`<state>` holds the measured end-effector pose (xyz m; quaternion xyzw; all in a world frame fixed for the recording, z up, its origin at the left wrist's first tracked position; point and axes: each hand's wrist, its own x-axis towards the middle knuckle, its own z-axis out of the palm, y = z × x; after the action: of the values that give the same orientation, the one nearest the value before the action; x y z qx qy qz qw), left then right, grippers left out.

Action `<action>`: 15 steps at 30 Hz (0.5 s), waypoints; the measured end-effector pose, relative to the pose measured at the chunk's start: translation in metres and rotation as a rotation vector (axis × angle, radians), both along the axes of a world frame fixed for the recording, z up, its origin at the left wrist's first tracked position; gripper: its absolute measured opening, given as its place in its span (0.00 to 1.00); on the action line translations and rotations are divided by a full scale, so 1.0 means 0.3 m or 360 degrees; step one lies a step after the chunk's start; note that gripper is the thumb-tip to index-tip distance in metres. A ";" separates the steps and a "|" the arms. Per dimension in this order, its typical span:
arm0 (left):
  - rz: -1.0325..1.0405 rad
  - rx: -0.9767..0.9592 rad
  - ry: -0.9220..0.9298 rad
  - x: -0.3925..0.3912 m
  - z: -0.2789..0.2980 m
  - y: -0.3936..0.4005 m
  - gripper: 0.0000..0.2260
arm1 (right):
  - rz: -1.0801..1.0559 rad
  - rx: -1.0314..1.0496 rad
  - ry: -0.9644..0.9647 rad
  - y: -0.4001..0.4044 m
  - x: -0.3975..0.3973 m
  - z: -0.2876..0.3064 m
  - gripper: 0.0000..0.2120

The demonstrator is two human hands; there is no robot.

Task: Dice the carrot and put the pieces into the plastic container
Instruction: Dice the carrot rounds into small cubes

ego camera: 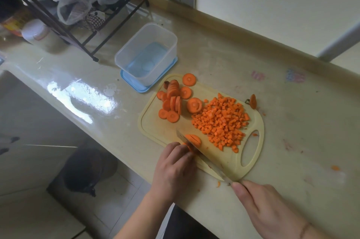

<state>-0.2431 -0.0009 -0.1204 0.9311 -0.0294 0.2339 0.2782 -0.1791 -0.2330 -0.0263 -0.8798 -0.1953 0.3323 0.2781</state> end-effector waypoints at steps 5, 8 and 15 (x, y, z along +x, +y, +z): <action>0.0003 -0.0014 0.0003 0.000 0.001 0.002 0.06 | 0.0037 -0.0192 0.0004 -0.049 -0.016 0.031 0.48; 0.0016 -0.0008 -0.0024 0.003 0.001 0.003 0.06 | 0.0082 -0.0334 -0.0004 -0.056 -0.021 0.034 0.52; 0.0034 -0.0008 -0.0030 0.002 -0.004 0.003 0.05 | 0.0161 -0.0265 -0.0067 0.043 -0.010 0.002 0.50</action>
<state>-0.2427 -0.0001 -0.1218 0.9285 -0.0215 0.2458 0.2776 -0.1820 -0.2201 -0.0258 -0.8957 -0.2170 0.3425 0.1826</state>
